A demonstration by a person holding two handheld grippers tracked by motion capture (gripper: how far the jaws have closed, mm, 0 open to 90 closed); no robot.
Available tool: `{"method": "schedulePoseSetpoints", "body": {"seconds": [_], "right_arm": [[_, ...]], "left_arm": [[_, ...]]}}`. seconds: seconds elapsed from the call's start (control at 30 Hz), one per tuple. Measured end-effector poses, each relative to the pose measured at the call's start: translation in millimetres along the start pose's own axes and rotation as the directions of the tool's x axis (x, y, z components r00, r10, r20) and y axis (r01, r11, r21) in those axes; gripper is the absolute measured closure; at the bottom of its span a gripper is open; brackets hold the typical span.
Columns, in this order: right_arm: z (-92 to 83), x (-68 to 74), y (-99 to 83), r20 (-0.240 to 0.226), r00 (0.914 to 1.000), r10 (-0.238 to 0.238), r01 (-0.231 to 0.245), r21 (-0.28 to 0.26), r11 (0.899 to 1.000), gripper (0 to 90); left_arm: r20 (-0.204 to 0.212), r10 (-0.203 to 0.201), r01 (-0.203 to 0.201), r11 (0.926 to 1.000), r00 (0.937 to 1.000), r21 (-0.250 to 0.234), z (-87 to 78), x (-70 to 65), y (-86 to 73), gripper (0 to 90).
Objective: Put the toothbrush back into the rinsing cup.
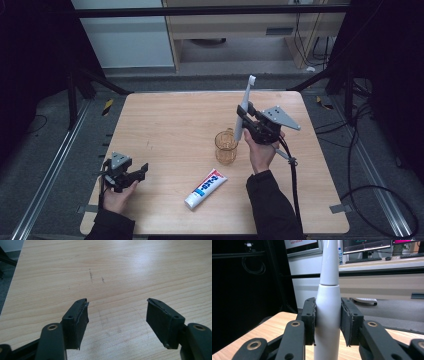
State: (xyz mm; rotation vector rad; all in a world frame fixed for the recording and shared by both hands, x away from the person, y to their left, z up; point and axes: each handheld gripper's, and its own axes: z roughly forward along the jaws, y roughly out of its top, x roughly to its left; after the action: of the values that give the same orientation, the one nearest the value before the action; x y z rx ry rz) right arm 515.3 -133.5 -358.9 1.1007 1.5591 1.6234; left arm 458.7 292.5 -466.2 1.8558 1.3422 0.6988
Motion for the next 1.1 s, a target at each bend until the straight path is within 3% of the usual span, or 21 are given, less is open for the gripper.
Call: {"method": "schedulePoseSetpoints", "body": {"seconds": [0.37, 1.1], "right_arm": [[10.6, 5.9, -9.8, 0.001, 0.9991, -0.042, 0.042, 0.032, 0.999, 67.2], [18.2, 14.3, -36.7, -0.003, 0.9976, -0.069, 0.069, 0.055, 0.996, 67.2]], "left_arm": [[-0.001, 0.002, -0.002, 1.0, 1.0, -0.001, 0.2, -0.3, 0.0, 33.4], [-0.002, 0.003, -0.003, 1.0, 1.0, -0.001, 0.1, -0.2, 0.0, 33.4]]}}
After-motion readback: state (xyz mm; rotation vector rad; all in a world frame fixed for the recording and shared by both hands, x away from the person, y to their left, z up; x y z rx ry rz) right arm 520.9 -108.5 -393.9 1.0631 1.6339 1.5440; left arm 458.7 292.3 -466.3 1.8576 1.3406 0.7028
